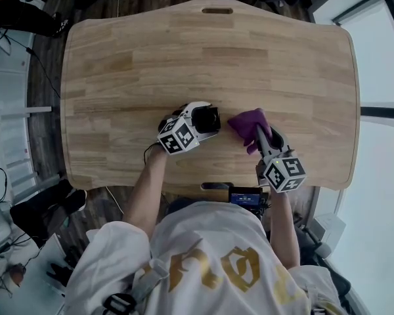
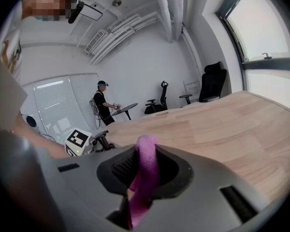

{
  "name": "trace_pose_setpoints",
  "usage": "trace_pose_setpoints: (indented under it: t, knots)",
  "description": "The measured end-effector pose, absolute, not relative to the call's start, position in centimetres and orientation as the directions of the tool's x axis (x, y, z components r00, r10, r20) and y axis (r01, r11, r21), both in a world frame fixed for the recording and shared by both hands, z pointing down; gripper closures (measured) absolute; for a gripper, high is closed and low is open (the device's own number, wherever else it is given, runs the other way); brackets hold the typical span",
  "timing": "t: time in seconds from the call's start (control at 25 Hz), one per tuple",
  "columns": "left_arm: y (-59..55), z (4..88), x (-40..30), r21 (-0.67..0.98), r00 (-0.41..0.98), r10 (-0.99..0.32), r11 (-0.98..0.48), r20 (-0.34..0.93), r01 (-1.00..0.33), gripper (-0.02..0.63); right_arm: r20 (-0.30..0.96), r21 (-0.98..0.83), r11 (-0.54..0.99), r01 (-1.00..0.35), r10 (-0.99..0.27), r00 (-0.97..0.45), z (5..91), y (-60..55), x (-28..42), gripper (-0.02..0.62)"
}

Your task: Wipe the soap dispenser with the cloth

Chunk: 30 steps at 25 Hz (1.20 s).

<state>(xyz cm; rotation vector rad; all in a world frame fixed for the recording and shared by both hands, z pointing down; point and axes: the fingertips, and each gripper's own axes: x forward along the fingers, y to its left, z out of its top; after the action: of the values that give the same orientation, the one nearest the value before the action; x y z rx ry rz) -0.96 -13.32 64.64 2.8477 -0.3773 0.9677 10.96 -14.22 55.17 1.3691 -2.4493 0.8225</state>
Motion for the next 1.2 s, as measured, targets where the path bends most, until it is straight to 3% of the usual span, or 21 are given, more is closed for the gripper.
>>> trace_pose_setpoints:
  t: [0.4, 1.2]
  knots:
    - [-13.5, 63.3, -0.8, 0.058, 0.776, -0.234, -0.943, 0.586, -0.328, 0.243, 0.429, -0.367, 0.419, -0.830, -0.716, -0.551, 54.5, -14.2, 10.8, 0.541]
    - [-10.0, 56.6, -0.6, 0.056, 0.805, -0.210, -0.956, 0.555, -0.288, 0.242, 0.344, -0.374, 0.483, -0.792, -0.721, -0.602, 50.7, -13.0, 7.5, 0.541]
